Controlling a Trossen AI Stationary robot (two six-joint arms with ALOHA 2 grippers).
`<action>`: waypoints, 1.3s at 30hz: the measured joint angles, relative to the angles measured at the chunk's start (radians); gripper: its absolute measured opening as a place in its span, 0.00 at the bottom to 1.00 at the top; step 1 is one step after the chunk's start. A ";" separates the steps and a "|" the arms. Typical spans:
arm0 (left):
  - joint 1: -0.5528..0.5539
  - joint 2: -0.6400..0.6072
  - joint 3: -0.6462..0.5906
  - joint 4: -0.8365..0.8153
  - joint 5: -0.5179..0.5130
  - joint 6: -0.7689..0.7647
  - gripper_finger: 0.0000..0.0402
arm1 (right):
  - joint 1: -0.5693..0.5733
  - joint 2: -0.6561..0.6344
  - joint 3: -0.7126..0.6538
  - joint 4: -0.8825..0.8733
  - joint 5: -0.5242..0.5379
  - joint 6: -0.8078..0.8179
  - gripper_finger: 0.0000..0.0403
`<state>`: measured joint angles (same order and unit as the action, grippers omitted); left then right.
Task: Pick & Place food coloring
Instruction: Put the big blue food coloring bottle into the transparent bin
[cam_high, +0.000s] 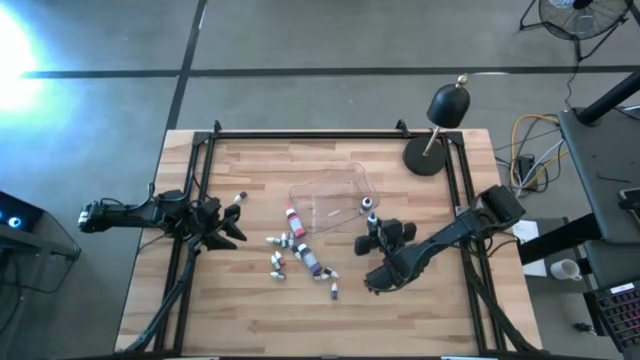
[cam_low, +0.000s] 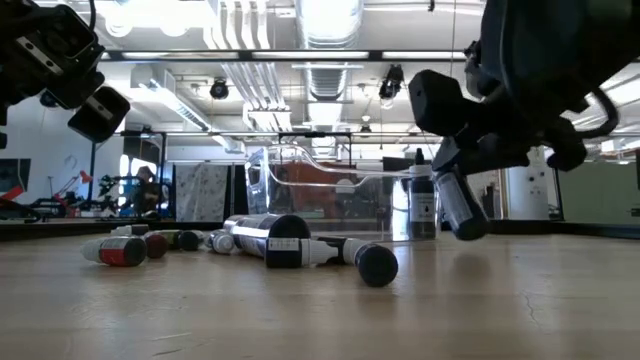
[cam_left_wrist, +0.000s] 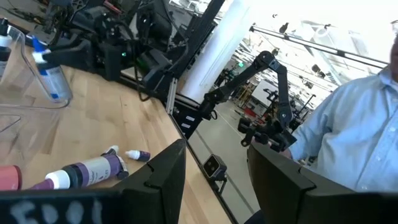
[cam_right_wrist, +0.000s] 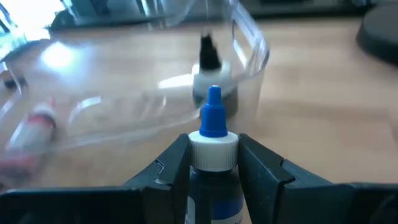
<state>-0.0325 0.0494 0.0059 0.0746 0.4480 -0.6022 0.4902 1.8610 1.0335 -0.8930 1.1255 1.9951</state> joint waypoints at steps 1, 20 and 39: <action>0.000 0.000 0.000 0.000 0.000 0.000 0.37 | -0.002 0.000 -0.008 0.001 0.016 0.014 0.25; 0.000 0.000 0.000 0.000 0.000 0.000 0.37 | -0.010 0.000 -0.007 0.017 -0.011 -0.070 0.41; 0.000 0.000 0.000 0.000 0.000 0.000 0.37 | -0.009 -0.051 0.042 -0.022 -0.126 -0.180 0.11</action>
<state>-0.0323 0.0495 0.0059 0.0746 0.4480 -0.6024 0.4811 1.8099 1.0756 -0.9150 0.9996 1.8153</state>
